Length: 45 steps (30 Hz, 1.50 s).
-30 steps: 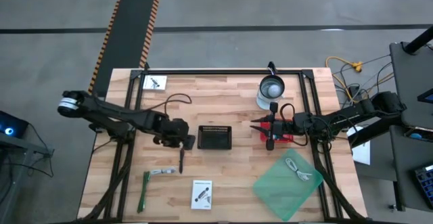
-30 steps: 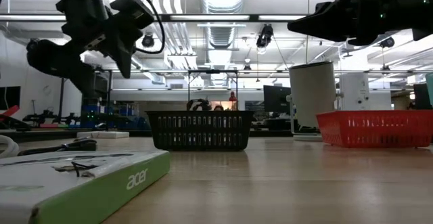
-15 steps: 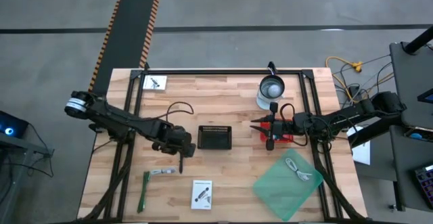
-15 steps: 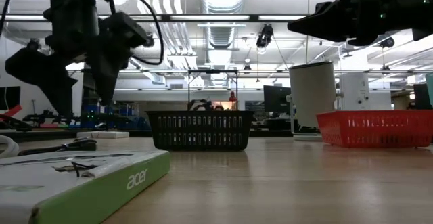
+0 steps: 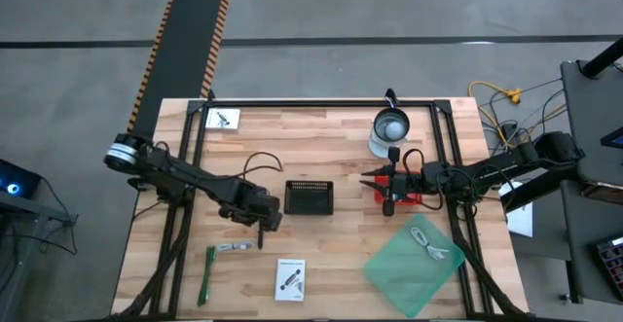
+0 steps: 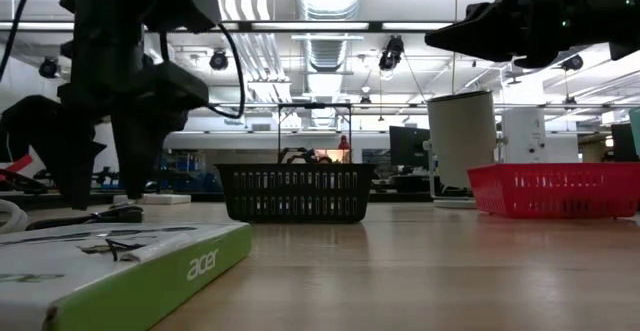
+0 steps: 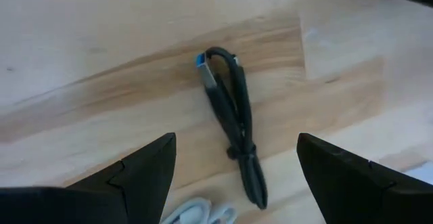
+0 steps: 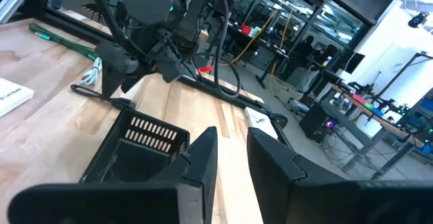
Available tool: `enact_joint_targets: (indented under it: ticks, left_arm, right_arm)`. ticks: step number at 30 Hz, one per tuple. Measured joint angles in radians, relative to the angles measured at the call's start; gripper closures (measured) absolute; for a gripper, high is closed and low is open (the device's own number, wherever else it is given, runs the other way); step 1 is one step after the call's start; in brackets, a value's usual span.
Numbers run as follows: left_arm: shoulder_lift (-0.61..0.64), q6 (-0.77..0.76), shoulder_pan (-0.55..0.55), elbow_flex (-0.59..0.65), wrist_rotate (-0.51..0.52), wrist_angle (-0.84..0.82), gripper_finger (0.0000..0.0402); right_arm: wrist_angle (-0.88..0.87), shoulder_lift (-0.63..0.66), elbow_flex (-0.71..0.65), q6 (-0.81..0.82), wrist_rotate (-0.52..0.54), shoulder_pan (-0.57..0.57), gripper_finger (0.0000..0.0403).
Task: Pick and place items into bin
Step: Put the black charger cable into the blue bin
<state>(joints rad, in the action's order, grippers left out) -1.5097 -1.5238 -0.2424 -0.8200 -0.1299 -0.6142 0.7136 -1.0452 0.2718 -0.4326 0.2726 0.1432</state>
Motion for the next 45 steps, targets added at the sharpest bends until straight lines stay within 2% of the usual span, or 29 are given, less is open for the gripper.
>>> enact_joint_targets:
  ticks: [7, 15, 30, 33, 45]
  left_arm:
    - [-0.056, -0.014, 0.0, 0.005, 0.003, 0.004, 0.0112]
    - [-0.063, -0.014, 0.0, 0.003, 0.006, 0.004, 0.0112]
    - [-0.063, -0.015, 0.0, 0.004, 0.136, 0.011, 0.0112]
    - [-0.063, 0.03, 0.0, 0.003, 0.17, 0.011, 0.0112]
    - [-0.065, 0.039, 0.0, 0.007, 0.193, 0.015, 0.0113]
  right_arm:
    - [0.0, 0.0, 0.0, -0.013, 0.0, 0.0, 0.0335]
    - [0.0, 0.0, 0.0, -0.016, 0.0, 0.0, 0.0335]
    - [0.0, 0.0, 0.0, -0.017, 0.0, 0.0, 0.0335]
    - [0.0, 0.0, 0.0, -0.017, 0.0, 0.0, 0.0335]
    - [-0.002, 0.0, 0.0, -0.016, -0.001, 0.0, 0.0335]
